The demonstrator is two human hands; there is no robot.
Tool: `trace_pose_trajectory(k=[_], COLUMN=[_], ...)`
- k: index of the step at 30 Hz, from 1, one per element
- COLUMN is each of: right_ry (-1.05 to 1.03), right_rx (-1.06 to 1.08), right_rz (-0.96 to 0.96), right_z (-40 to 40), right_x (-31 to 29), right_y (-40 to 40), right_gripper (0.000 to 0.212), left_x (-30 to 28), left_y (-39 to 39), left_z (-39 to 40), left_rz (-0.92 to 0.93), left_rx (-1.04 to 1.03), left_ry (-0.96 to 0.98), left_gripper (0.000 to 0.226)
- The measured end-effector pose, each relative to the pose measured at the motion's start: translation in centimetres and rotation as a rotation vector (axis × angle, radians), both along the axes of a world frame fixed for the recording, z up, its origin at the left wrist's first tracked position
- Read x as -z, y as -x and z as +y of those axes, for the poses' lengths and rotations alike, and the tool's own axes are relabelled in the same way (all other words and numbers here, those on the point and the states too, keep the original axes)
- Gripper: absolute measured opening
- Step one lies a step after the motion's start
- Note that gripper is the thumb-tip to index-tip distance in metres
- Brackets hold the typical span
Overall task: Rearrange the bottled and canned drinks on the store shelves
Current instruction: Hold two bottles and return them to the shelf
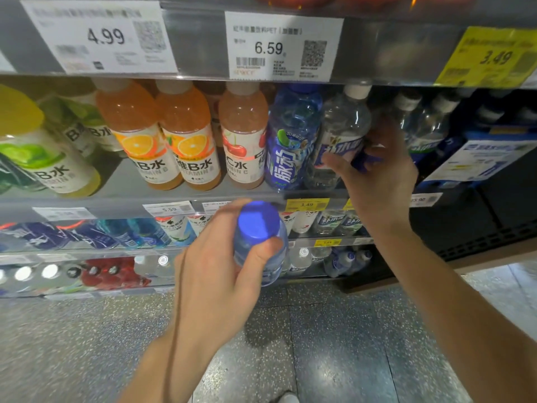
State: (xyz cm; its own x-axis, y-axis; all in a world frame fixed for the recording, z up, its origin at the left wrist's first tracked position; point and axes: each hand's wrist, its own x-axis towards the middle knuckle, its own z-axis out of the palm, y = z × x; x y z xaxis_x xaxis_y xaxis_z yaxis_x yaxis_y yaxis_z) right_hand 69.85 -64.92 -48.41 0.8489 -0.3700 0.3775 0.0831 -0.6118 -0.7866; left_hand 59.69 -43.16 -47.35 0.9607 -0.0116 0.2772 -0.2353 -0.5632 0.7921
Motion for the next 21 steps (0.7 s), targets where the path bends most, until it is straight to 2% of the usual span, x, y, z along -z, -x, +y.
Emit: trace_pose_trajectory(k=[2, 5, 7, 8, 10, 12, 15, 19, 21], right_ry=[-0.049, -0.095, -0.158, -0.233, -0.343, -0.307, -0.263, -0.272, -0.277], right_rx=[-0.050, -0.468, -0.748, -0.814, -0.793, -0.709, -0.660, -0.648, -0.638], right_rz=[-0.011, 0.169, 0.319, 0.355, 0.370, 0.287, 0.244, 0.239, 0.221], right_z=[0.8, 2.5, 3.7, 4.2, 5.1, 5.9, 6.9, 9.5, 11.3], right_x=[0.1, -0.1, -0.6, -0.8, -1.2, -1.9, -2.9, -4.5, -5.3], right_y=[2.9, 7.2, 8.6, 8.9, 9.0, 9.0, 9.1, 9.3, 9.5], right_gripper=[0.074, 0.073, 0.085, 0.090, 0.087, 0.079, 0.077, 0.080, 0.086], left_x=[-0.5, -1.4, -2.3, -2.8, -3.6, -4.5, -5.9, -6.2, -5.6], left_y=[-0.3, -0.7, -0.8, -0.8, -0.7, -0.5, -0.2, 0.4, 1.3], left_z=[-0.2, -0.5, -0.8, -0.8, -0.7, -0.4, 1.0, 4.7, 7.0], left_rz=[0.020, 0.039, 0.049, 0.048, 0.049, 0.070, 0.047, 0.088, 0.118], left_rx=[-0.017, -0.017, -0.007, 0.002, 0.034, 0.078, 0.109, 0.105, 0.128], left_ry=[0.028, 0.037, 0.066, 0.091, 0.154, 0.210, 0.160, 0.173, 0.179], left_gripper=[0.038, 0.032, 0.027, 0.025, 0.022, 0.024, 0.032, 0.070, 0.078])
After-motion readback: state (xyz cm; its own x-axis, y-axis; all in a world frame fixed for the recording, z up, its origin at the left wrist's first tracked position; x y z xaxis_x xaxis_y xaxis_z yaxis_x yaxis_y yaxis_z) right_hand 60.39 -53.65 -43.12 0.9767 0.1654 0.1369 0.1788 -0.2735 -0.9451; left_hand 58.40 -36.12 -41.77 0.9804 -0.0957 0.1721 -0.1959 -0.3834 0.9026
